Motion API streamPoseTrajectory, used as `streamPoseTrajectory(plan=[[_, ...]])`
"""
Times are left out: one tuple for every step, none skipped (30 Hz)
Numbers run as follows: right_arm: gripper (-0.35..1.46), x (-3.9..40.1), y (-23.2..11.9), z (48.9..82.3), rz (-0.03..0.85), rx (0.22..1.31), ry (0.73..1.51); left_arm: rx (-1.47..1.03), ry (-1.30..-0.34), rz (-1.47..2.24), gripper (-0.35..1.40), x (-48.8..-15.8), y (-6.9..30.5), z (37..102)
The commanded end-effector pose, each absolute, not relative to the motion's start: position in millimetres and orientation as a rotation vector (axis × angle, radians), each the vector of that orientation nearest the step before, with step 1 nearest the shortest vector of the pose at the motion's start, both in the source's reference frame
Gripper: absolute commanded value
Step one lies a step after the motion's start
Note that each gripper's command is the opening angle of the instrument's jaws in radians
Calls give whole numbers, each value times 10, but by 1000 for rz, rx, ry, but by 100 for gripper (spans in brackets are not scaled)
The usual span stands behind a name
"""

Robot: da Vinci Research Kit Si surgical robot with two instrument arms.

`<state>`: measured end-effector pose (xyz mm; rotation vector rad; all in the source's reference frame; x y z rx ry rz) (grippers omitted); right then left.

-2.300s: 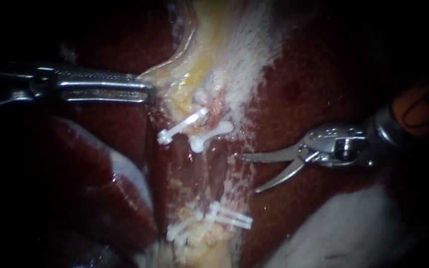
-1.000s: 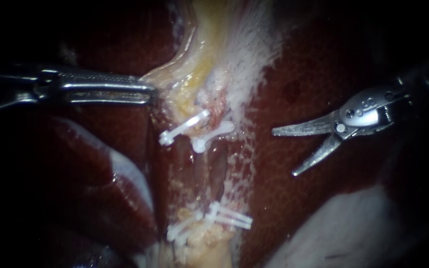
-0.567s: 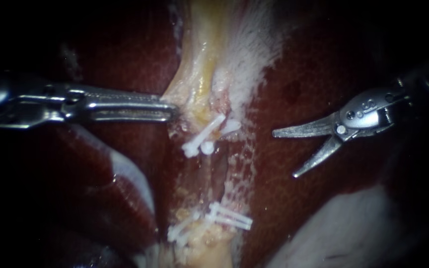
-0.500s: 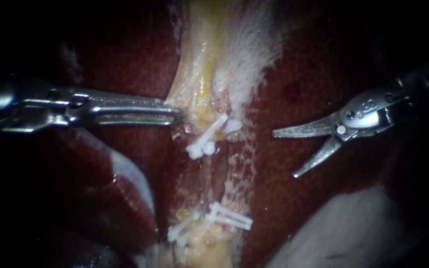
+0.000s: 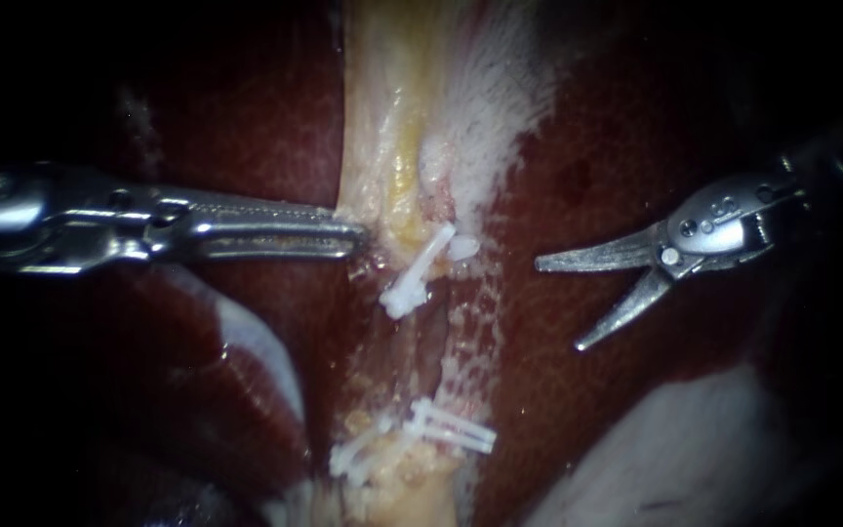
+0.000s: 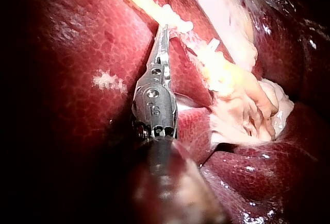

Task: Go back from the cut right tube

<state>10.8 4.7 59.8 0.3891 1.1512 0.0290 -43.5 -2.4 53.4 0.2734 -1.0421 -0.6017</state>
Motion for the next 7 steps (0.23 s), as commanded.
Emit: streamPoseTrajectory(plan=[[143,108,47,597,29,389,1151,273,-1042,-601,-35,-435,-24,534],[143,108,47,597,29,389,1151,274,-1042,-601,-35,-435,-24,534],[143,108,47,597,29,389,1151,274,-1042,-601,-35,-435,-24,534],[143,108,47,597,29,389,1151,274,-1042,-601,-35,-435,-24,534],[143,108,47,597,29,389,1151,274,-1042,-601,-35,-435,-24,533],[143,108,47,597,29,389,1151,274,-1042,-601,-35,-435,-24,533],[143,108,47,597,29,389,1151,274,-1042,-601,-35,-434,-24,533]])
